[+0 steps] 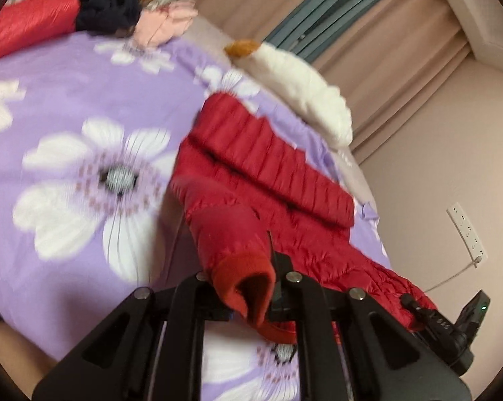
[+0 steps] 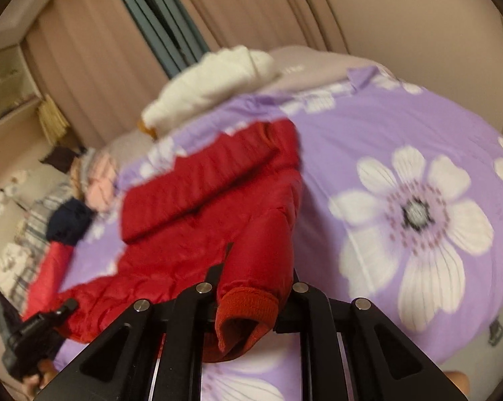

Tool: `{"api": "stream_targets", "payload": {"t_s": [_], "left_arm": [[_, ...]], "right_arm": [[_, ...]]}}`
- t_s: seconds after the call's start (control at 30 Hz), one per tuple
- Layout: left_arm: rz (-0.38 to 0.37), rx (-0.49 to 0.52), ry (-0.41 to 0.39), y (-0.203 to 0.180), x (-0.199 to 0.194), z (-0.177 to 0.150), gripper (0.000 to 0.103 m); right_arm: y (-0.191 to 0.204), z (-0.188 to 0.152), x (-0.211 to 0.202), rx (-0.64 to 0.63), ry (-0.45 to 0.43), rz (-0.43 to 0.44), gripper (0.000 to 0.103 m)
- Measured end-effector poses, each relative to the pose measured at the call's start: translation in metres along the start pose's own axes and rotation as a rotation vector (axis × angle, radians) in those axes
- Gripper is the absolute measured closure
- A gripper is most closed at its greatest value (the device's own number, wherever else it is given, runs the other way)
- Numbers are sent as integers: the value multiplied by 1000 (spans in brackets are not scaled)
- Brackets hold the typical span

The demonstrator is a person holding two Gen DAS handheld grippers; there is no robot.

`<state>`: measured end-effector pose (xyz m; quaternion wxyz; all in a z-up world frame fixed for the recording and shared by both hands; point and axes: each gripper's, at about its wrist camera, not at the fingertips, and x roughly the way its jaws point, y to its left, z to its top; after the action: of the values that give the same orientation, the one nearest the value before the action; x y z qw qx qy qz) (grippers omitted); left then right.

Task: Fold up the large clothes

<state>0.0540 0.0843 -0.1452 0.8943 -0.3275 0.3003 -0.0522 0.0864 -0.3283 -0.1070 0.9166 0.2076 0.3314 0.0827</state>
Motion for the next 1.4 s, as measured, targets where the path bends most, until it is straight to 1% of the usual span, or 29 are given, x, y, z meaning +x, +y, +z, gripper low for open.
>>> {"api": "stream_targets", "payload": {"t_s": [0.07,0.13,0.2,0.27,0.4,0.5,0.6,0.63,0.67,0.7,0.77,0.8,0.83,0.87,0.9,0.93,0.97,1.0,1.03,1.07,1.1,1.17,1.23,1.27,1.3,1.33,1.37,1.4], "left_arm": [[-16,-7,-26,-7,8,16,92],[-34,-17,-55,-12,14,33,92],[-20,-20,-87,-17,19,48,92],[-22,-14,-118,-24,25,65,92],[-27,-15,-175,-35,50,103,92],[-31,-2,-200,-45,71,131,92],[-9,30,-235,-58,99,163,92],[-8,32,-244,-62,114,178,92],[-5,33,-243,-64,125,188,92],[3,38,-213,-67,139,200,92],[51,60,-218,-72,172,222,91],[79,65,-205,-74,186,230,91],[121,76,-191,-77,203,236,88],[143,82,-190,-78,211,239,85],[156,87,-189,-77,221,240,80],[166,79,-182,-76,229,240,65],[178,53,-174,-72,236,243,55],[174,27,-188,-68,239,244,43],[158,22,-212,-67,240,244,40],[145,38,-234,-67,240,244,38],[156,51,-251,-65,240,244,34],[193,47,-261,-63,244,243,36],[202,63,-236,-58,256,238,36],[215,64,-232,-56,262,235,36],[231,64,-231,-53,270,232,36],[253,66,-232,-49,279,229,36],[296,69,-224,-42,293,225,36],[353,64,-189,-32,312,222,37]], "right_arm": [[5,16,4,-8,-26,23,87],[12,29,12,-18,-46,22,87],[20,43,19,-30,-73,28,87],[28,60,25,-38,-89,23,87],[43,88,40,-66,-127,26,87],[49,111,57,-79,-148,32,87],[53,141,81,-90,-167,39,87],[55,151,91,-89,-169,37,87],[56,162,104,-87,-167,31,87],[59,174,119,-93,-166,21,87],[61,193,148,-97,-153,-4,87],[59,201,164,-81,-141,-9,87],[59,207,177,-71,-126,-9,87],[58,212,190,-58,-107,1,81],[58,215,203,-50,-76,-3,65],[59,215,209,-53,-66,-13,55],[60,213,213,-61,-82,-20,39],[62,210,212,-71,-104,-27,27],[64,208,211,-87,-128,-42,21],[65,208,212,-97,-143,-61,10],[66,206,211,-97,-159,-82,6],[66,207,215,-86,-162,-76,6],[63,209,225,-70,-161,-66,6],[63,207,233,-66,-145,-83,6],[63,208,245,-69,-132,-102,10],[63,208,256,-78,-121,-118,15],[63,205,268,-95,-107,-134,32],[62,202,283,-116,-80,-163,47]]}}
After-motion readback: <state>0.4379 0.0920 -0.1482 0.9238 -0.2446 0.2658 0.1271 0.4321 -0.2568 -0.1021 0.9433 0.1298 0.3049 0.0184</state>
